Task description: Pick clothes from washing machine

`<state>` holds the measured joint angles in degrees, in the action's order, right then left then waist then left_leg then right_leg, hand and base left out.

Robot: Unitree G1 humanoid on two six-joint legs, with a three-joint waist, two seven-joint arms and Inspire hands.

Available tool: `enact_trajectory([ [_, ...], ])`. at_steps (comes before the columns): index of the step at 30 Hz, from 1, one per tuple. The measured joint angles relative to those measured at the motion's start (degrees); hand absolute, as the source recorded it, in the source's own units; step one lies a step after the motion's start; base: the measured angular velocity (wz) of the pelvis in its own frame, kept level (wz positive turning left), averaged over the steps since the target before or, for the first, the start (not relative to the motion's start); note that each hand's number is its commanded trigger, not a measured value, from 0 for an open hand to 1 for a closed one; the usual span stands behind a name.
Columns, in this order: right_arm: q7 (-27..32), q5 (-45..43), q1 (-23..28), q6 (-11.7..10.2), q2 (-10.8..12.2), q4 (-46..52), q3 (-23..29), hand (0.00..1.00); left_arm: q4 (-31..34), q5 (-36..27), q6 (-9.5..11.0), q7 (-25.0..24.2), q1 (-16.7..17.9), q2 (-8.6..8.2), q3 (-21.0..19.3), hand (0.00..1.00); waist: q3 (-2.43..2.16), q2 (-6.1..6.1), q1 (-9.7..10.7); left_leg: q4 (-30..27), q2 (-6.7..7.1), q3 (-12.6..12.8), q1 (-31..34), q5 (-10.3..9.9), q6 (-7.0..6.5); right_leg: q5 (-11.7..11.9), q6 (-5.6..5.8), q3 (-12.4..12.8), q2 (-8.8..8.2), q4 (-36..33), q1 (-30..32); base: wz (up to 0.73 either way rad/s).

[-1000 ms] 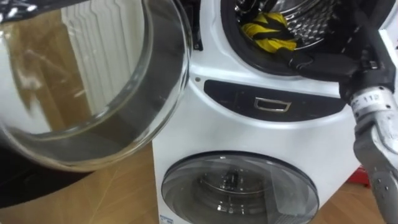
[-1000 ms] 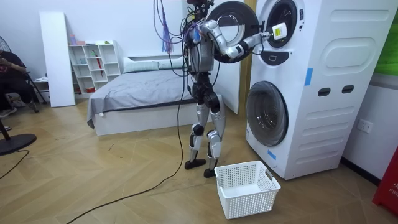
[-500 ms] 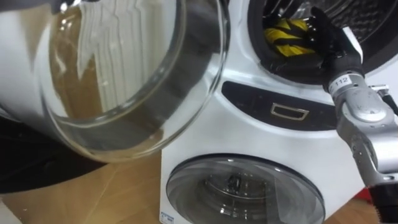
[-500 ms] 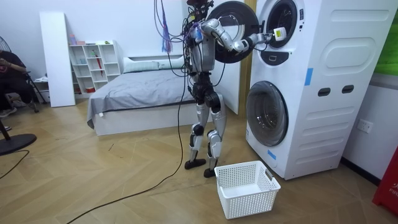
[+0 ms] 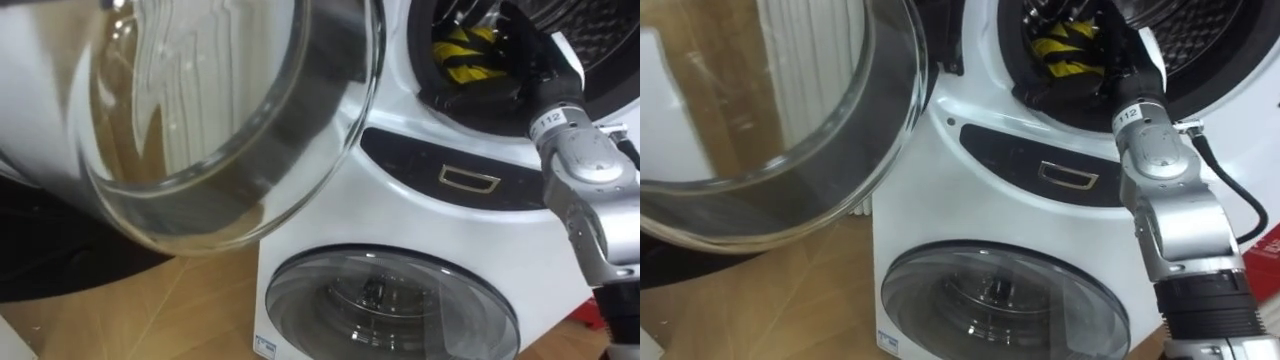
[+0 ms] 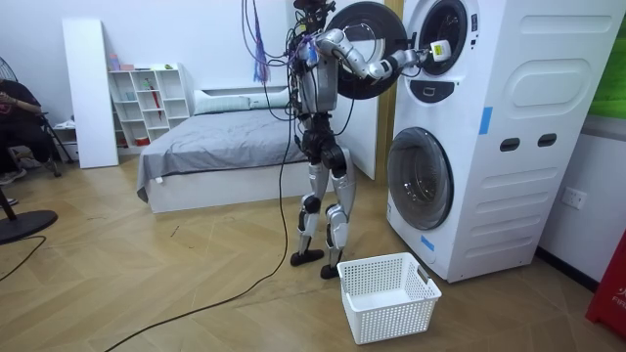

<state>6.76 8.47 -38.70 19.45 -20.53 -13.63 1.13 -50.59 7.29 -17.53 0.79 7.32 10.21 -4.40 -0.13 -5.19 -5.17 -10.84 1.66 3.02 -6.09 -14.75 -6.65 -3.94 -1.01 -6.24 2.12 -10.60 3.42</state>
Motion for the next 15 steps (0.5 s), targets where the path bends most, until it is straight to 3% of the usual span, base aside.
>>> enact_trajectory([
  [5, 0.4, 1.4, 0.0, 0.0, -0.3, 0.0, 0.0, 0.00, 0.0, 0.8, 0.0, -0.1, 0.0, 0.01, 0.0, 0.00, -0.48, 0.88, 0.0, -0.1, 0.01, 0.0, -0.3, 0.0, 0.00, 0.0, 0.00, -0.1, -0.02, 0.0, 0.0, 0.00],
  [11, 2.9, 13.6, -0.6, 0.0, -1.9, -1.2, 0.3, 0.00, 0.3, 0.9, 0.0, -0.2, 0.7, 0.35, 0.0, 0.00, -0.41, 1.47, 0.2, 0.0, -0.03, -0.1, -0.5, 0.0, 0.00, 0.0, 0.00, -0.2, -0.13, 0.1, -0.6, 0.00],
  [15, 3.2, 21.0, -0.8, 0.0, -2.1, -3.2, 3.5, 0.00, 0.8, 1.1, -0.3, -0.2, 1.7, 0.35, -0.1, 0.00, -0.39, 1.53, 0.9, 0.0, 0.00, -0.5, -0.4, 0.0, 0.00, 0.0, 0.00, -0.4, -0.20, 0.1, -0.7, 0.04],
])
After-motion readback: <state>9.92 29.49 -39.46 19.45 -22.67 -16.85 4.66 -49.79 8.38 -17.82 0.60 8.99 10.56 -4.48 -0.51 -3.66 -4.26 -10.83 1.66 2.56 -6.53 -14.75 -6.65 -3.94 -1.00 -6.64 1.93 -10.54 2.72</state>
